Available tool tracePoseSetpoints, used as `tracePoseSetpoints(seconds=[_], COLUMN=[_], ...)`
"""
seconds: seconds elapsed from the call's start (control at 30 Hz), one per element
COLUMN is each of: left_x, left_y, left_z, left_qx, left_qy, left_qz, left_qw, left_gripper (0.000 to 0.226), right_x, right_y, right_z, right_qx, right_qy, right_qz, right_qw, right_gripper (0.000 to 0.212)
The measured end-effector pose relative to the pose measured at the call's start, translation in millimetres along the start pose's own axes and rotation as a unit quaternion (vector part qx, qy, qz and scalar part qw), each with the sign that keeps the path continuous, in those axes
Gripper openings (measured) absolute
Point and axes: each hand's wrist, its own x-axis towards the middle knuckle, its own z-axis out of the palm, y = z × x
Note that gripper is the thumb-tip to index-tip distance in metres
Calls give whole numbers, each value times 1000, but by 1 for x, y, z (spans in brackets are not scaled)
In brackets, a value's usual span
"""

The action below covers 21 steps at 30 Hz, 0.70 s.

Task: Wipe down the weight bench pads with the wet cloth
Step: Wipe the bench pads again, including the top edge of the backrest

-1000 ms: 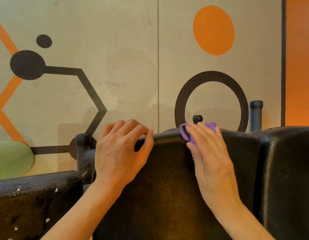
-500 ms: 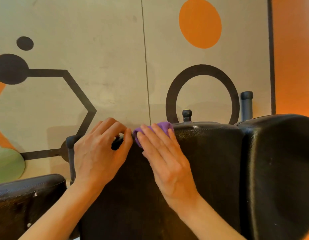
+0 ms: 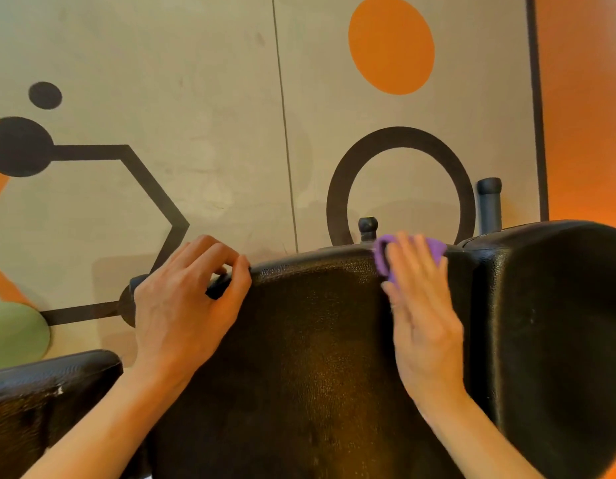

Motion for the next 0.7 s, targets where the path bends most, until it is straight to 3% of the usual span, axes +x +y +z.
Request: tracePoseSetpoints(seconds=[0.07, 0.1, 0.17, 0.23, 0.3, 0.4, 0.43, 0.5, 0.6, 0.63, 0.7], left_x=[0, 1, 4, 10, 14, 10, 9, 9, 10, 9, 10], left_y=[2, 4, 12, 28, 43, 49, 48, 46, 45, 44, 43], left_z=[-2, -2, -2, 3, 12, 25, 26, 28, 29, 28, 29], left_qx=[1, 17, 68, 77, 43, 74, 90, 109, 114, 105, 93], left_qy=[0, -1, -1, -6, -19, -10, -4, 2, -4, -3, 2], left_qz=[-10, -13, -13, -16, -31, -28, -24, -17, -24, -26, -22], left_qw=[1000, 1000, 998, 997, 998, 997, 996, 994, 993, 994, 995], left_gripper=[34, 35, 35, 31, 29, 23, 22, 23, 27, 27, 26], right_x=[3, 5, 5, 13, 21, 31, 35, 36, 34, 40, 48], right_y=[-21, -38, -64, -55, -18, 20, 10, -34, -62, -43, 13], right_z=[9, 19, 34, 24, -2, -37, -32, -2, 12, 1, -31], right_qx=[8, 4, -15, -28, -21, -8, -15, -26, -14, -15, -19], right_qy=[39, 23, -55, -118, -114, -5, 17, -8, -120, -127, -108], right_qz=[76, 48, -89, -158, -94, 151, 176, 95, -72, -76, 51], right_qw=[996, 999, 994, 980, 989, 988, 984, 995, 990, 989, 993], right_gripper=[52, 55, 61, 59, 49, 32, 30, 26, 28, 30, 31])
